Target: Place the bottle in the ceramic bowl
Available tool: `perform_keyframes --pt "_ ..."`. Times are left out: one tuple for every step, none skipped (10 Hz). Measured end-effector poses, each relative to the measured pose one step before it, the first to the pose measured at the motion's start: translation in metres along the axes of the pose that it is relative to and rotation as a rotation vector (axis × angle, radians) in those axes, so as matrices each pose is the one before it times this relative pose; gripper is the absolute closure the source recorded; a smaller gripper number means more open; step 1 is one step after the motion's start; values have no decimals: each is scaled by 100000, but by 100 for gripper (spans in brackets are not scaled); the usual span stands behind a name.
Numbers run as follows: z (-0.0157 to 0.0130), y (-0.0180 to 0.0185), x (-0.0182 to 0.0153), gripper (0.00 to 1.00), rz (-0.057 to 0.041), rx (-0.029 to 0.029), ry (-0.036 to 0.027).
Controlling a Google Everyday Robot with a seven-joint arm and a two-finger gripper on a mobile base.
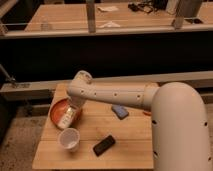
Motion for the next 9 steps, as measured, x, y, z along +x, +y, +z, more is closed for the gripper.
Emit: perform_keyframes --pt "4 4 -3 66 -142 -5 -9" --pt "5 16 10 66 -94 -29 9" --pt "2 0 -2 66 -108 -1 -5" --pt "-2 7 19 66 -142 -24 23" --pt "-1 -8 -2 66 -108 2 4" --pt "1 -11 -3 66 -84 9 -5" --pt "-6 -4 6 66 -137 1 5" --pt "-2 0 8 66 -75 -2 -4" --pt "-5 -6 9 66 -115 2 -9"
